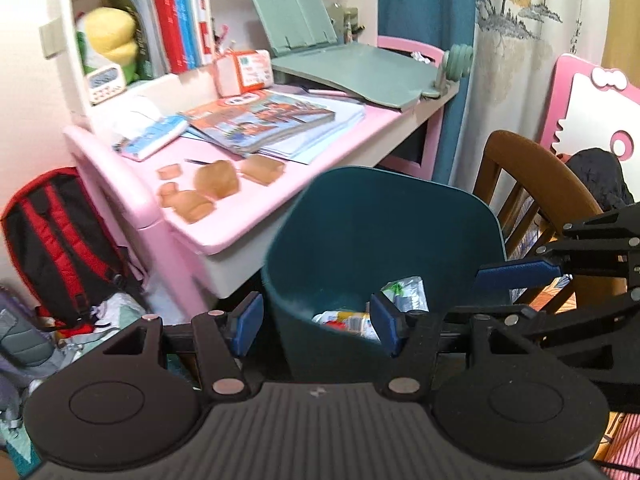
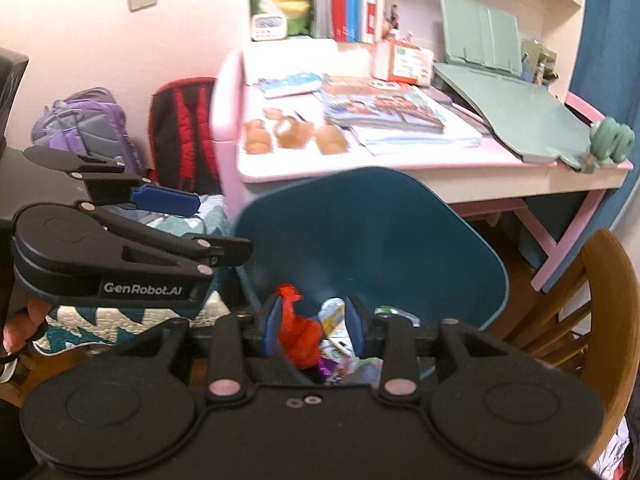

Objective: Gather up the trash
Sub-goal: 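Turn both open tools back toward the trash under the bed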

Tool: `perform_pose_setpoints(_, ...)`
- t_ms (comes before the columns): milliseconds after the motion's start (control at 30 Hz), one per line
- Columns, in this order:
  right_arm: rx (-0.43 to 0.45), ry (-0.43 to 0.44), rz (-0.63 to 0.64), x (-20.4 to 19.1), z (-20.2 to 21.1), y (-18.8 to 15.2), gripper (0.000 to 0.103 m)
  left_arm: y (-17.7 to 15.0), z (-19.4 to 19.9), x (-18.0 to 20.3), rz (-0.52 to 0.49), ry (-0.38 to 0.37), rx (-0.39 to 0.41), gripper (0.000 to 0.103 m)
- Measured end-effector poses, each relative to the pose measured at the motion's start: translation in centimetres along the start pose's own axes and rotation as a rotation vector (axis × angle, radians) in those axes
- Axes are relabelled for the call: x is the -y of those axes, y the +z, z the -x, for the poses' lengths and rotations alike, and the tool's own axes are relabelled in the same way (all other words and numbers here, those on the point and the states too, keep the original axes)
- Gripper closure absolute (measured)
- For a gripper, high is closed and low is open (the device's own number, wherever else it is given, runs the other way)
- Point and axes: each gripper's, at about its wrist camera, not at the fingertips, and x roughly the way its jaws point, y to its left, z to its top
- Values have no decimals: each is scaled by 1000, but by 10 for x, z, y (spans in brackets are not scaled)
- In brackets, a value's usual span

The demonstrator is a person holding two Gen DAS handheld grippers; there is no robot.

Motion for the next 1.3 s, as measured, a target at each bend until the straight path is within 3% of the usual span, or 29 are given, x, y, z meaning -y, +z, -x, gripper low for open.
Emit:
perform_pose_setpoints(233, 32, 71, 65, -48, 19, 4, 68, -30, 49, -30, 27, 8, 29, 45)
perform_pose_setpoints(333, 39, 111, 96, -73, 22, 6, 66, -49, 68, -47, 41, 29, 30, 38)
perform_pose_setpoints(633, 26, 252, 187, -153, 7, 1, 62, -114, 112, -107, 121, 102, 8, 38)
perform_pose_setpoints(733, 1, 300, 216, -181, -6, -3, 60, -135, 120, -128, 150, 125, -2, 31)
perform_pose_setpoints(1000, -64, 398, 279, -251, -53, -16, 55, -197, 126, -191, 262, 162, -36, 31)
perform_pose_setpoints(1100, -93, 433, 303, -276, -75, -25, 54, -228, 123, -217, 314, 175, -51, 19)
perform_pose_setpoints(1300, -167, 494, 346, -328, -132, -53, 53, -291, 112, -270, 414, 211, -91, 19)
